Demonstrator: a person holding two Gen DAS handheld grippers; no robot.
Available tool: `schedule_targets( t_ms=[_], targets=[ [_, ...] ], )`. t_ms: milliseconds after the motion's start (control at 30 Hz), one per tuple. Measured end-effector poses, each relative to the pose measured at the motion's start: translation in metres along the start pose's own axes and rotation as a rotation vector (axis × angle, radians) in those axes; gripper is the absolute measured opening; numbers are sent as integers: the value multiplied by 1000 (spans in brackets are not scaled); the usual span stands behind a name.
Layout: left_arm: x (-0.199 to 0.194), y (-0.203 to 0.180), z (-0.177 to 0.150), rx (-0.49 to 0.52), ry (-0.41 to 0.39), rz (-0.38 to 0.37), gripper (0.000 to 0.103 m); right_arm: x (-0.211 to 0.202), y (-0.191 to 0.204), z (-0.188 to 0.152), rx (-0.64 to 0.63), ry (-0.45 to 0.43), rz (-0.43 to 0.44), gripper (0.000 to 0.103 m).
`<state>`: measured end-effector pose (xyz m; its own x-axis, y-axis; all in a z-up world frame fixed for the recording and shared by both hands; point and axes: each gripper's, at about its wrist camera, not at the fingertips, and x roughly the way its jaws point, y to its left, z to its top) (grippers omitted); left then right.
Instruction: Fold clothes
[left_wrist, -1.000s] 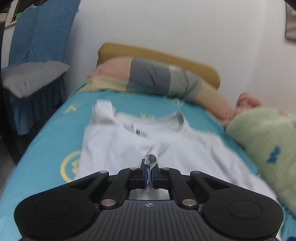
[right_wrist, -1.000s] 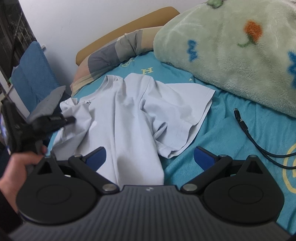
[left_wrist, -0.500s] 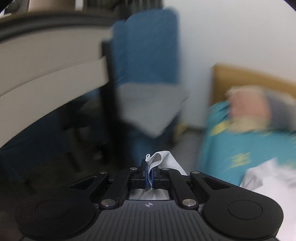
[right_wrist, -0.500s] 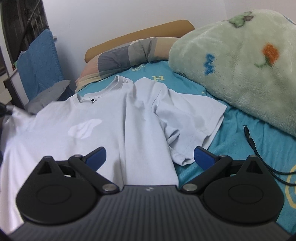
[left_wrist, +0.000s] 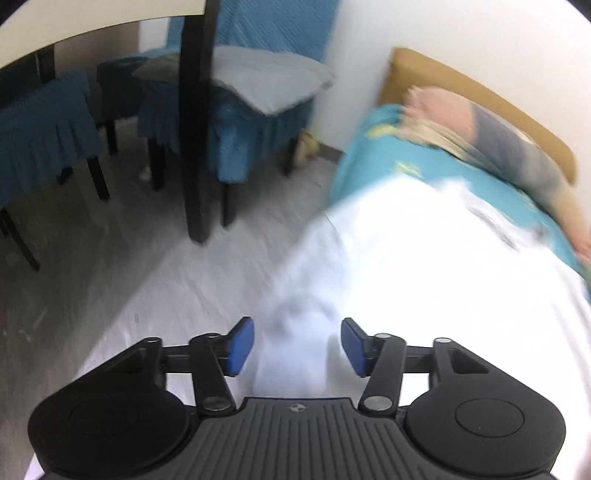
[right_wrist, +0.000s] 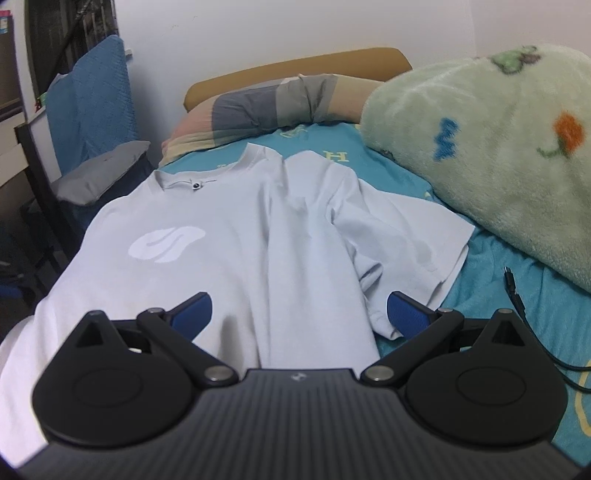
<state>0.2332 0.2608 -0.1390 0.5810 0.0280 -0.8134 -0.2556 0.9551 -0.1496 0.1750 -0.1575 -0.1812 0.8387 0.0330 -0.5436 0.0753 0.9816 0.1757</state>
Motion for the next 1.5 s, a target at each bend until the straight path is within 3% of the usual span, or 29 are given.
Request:
schedule_targets(
  t_ms=[133, 267, 500, 600, 633, 667, 800, 900, 967, 1033, 1133, 1167, 1233, 1433, 1500],
  targets=[
    [-66, -20, -54, 26, 152, -48, 58, -20, 3, 1, -6, -14, 25, 103],
    [-107, -38, -109, -2, 319, -100, 57, -43, 0, -1, 6, -5, 45, 103],
    [-128, -86, -184, 149, 563, -19, 48, -89, -28, -5, 100, 45, 34, 103],
    [-137, -90, -182, 178, 579, 20, 31, -104, -41, -7, 130, 87, 37, 103],
    [-140, -91, -180, 186, 581, 31, 14, -109, -44, -7, 133, 95, 39, 103],
    [-144, -91, -177, 209, 589, 42, 6, -113, -47, -6, 136, 98, 40, 103],
    [-165, -81, -156, 314, 641, 104, 5, -123, -56, -3, 169, 79, 69, 103],
    [-176, -69, -143, 429, 660, 229, 5, -124, -57, 0, 180, 64, 74, 103],
    [-173, -58, -136, 424, 669, 290, 5, -123, -57, 2, 178, 57, 76, 103],
    [-174, -52, -131, 382, 677, 288, 5, -124, -54, 3, 161, 44, 82, 103],
    [-187, -62, -118, 354, 613, 227, 25, -125, -50, 6, 130, 23, 94, 103],
    [-192, -68, -113, 351, 578, 217, 38, -126, -49, 6, 120, 16, 98, 103],
    [-203, -84, -102, 353, 487, 182, 49, -126, -46, 8, 106, 2, 108, 103],
    [-255, -152, -78, 314, 111, 10, 82, -127, -37, 14, 60, -54, 113, 103],
    [-270, -177, -72, 313, -25, -34, 84, -129, -36, 15, 52, -74, 117, 103]
  ],
)
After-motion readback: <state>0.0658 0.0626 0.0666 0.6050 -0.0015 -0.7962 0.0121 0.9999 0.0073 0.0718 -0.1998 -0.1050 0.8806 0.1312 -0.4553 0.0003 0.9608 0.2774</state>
